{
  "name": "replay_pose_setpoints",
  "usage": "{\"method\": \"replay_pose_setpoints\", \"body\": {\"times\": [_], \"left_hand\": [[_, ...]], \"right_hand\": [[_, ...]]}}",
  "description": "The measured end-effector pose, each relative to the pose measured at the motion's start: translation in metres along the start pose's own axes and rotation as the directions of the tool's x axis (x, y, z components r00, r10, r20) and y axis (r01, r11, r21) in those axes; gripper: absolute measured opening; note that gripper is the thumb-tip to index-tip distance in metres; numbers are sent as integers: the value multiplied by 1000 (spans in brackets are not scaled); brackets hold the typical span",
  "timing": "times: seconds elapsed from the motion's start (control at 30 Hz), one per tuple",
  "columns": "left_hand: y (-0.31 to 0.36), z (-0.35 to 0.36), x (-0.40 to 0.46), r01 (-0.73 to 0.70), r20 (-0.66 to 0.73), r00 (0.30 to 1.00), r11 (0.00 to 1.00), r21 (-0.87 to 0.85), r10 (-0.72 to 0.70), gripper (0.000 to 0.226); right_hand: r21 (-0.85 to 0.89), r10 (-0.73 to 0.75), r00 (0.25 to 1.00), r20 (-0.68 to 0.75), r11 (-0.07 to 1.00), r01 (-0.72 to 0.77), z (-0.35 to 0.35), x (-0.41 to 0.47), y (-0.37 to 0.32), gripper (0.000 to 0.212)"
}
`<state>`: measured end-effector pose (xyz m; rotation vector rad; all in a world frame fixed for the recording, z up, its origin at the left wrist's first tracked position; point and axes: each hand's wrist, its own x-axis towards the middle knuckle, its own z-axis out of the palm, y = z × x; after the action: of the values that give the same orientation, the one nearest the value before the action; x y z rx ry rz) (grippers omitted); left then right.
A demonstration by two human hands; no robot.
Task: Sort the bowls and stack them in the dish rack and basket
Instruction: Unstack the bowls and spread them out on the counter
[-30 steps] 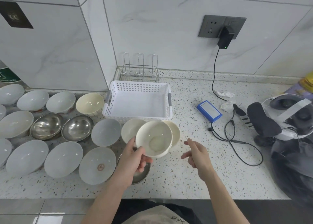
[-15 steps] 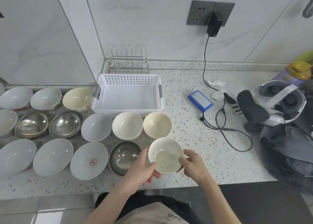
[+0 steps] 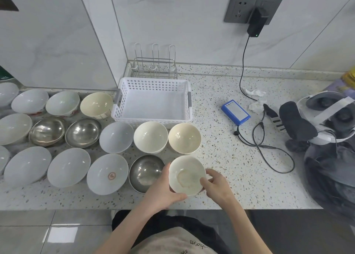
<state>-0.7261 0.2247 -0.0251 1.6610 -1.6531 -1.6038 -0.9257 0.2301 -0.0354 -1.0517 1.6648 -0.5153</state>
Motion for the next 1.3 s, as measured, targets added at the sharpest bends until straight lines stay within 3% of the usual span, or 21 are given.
{"method": "replay_pose_setpoints", "body": {"times": [0.73,0.97,1.03,1.1,1.2,1.3], "left_hand": [[-3,0,8,69,-42,997,971,230,-61,111],[-2,-3,6,122,-45,992,960,252,-114,117],[-1,-8,4,124,-60,992,969,213,-114,107],[-1,-18,1,106,-114,990,981,165,-88,79],[-3,-44,-11,62,-222,974,994,87,-41,39],[-13,-76,-29,41,-285,957,999,-17,-45,18]], "right_hand": [[12,54,998,36,998,-55,2,7,0,24],[-164,70,997,15,984,-67,-4,3,-8,41],[-254,64,996,-66,964,-79,-8,0,-13,51],[-348,39,984,-172,932,-98,-12,-3,-24,56],[-362,-21,954,-298,928,-92,-15,-7,-50,47],[-334,-89,941,-326,942,-26,-5,-8,-84,35]]}}
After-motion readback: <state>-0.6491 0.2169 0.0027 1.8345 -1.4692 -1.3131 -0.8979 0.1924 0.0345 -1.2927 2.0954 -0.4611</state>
